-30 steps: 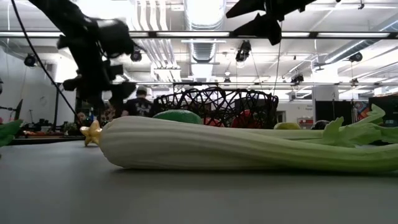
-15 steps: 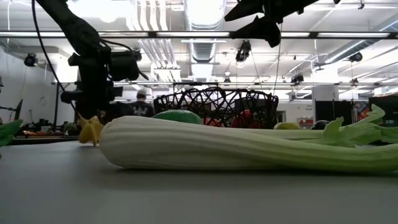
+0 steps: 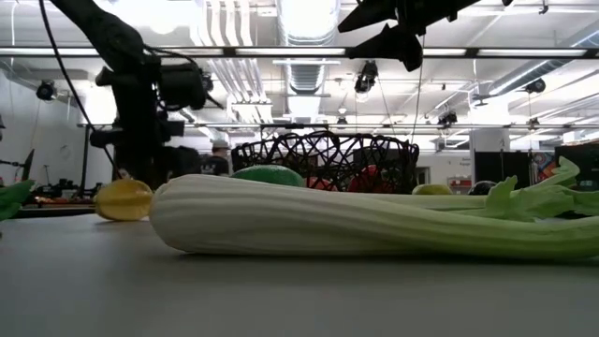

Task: Build produce basket
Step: Put the starfruit into the basket

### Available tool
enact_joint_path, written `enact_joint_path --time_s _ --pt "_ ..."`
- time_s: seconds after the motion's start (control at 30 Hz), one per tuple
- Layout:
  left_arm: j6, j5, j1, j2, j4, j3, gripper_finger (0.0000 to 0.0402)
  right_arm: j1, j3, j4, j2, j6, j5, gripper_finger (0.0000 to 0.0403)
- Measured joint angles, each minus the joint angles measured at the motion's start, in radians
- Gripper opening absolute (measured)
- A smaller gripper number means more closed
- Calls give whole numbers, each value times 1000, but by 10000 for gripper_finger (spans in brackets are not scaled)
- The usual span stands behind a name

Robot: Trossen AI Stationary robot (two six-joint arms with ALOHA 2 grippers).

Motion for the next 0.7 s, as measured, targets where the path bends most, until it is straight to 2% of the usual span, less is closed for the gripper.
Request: enact_joint_path --time_s 0.17,0.37,0.53,0.7 --pt "2 40 -46 -75 -106 29 112 0 0 -3 0 0 0 246" --pt "-30 66 -65 -136 -233 25 152 0 0 -11 0 0 0 247" --pt "-31 85 -65 -121 -232 -6 194 0 -5 -16 -1 0 0 246" --pt "-41 86 -66 -72 -220 -23 200 0 -9 -24 -1 1 0 246"
